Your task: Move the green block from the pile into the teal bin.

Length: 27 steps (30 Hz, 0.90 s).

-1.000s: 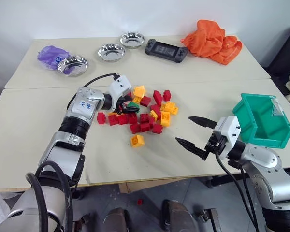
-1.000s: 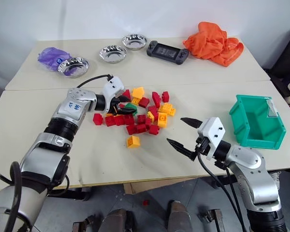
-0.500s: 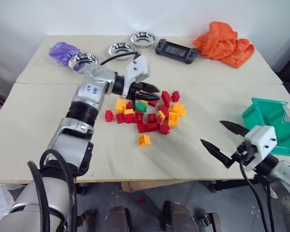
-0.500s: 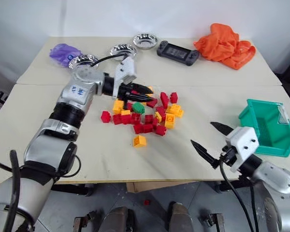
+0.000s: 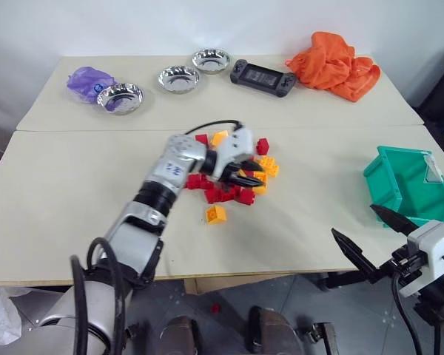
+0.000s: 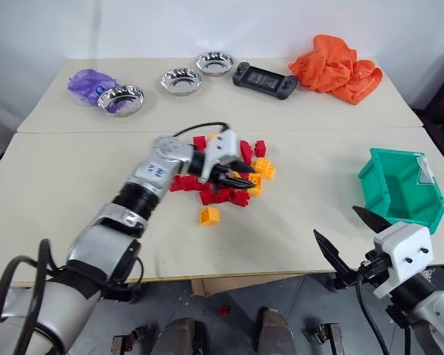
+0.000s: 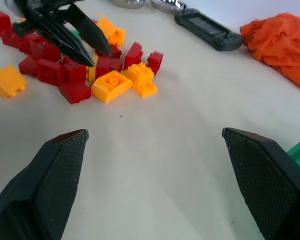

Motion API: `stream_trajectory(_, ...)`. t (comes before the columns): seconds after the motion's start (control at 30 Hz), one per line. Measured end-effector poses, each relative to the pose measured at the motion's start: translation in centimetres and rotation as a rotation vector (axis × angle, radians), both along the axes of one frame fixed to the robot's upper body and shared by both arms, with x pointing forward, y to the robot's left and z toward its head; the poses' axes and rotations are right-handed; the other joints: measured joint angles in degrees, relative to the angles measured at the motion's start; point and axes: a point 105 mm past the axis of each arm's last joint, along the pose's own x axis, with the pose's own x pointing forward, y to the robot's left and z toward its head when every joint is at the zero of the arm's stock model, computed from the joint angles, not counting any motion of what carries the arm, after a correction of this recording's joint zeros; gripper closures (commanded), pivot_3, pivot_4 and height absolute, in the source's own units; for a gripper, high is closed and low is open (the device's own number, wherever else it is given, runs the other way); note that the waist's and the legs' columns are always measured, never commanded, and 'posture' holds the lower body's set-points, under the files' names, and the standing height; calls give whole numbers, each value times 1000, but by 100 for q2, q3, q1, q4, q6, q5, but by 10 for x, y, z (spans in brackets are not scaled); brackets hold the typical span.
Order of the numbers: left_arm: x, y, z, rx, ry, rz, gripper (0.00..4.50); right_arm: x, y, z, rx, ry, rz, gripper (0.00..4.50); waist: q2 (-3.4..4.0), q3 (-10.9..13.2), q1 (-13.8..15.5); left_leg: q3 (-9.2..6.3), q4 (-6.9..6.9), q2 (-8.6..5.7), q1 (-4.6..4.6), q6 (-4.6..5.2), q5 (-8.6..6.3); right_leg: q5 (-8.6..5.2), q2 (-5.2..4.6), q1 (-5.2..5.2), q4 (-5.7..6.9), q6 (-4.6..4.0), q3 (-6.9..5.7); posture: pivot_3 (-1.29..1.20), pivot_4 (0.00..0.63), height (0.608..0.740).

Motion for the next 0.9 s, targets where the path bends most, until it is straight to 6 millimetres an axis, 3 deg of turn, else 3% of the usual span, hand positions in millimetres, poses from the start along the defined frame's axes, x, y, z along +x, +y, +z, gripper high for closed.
stream_trajectory(0.03, 8, 18, 1, -16, -7, 82, 1411, 4, 6, 4, -2, -19, 29, 0, 0, 0, -5, -2, 1, 0, 1, 0, 0, 0, 0, 0, 5, 0, 0, 0, 150, 740)
stream_trajectory(0.1, 15, 35, 0, -40, 4, 184, 829, 9, 14, 12, -7, -55, 76, 0, -1, 1, 48, -7, 4, -1, -2, 2, -1, 0, -1, 1, 8, 0, -2, 0, 150, 740)
stream_trajectory(0.27, 18, 56, -12, -27, 91, 292, 829, 24, 37, 23, -36, -97, 221, 0, -4, 2, 137, -8, 9, -8, -7, 8, -4, 0, -3, 2, 3, 1, -4, 0, 150, 740)
stream_trajectory(0.53, 19, 41, -12, 31, 180, 296, 829, 50, 66, 26, -33, -101, 379, 0, -6, 3, 86, -5, 6, -8, -6, 7, -4, 1, -3, 3, 3, 1, -6, 0, 150, 740)
stream_trajectory(0.8, 31, 38, -7, 93, 146, 360, 829, 54, 81, 24, -47, -96, 440, 0, -7, 2, 83, -4, 5, -8, -4, 7, -3, 1, -3, 3, 3, 2, -7, 0, 150, 740)
stream_trajectory(0.9, 32, 37, -8, 140, 127, 341, 1437, 54, 83, 26, -46, -104, 446, 0, -7, 2, 82, -3, 5, -8, -4, 7, -3, 1, -2, 3, 2, 2, -6, 0, 150, 740)
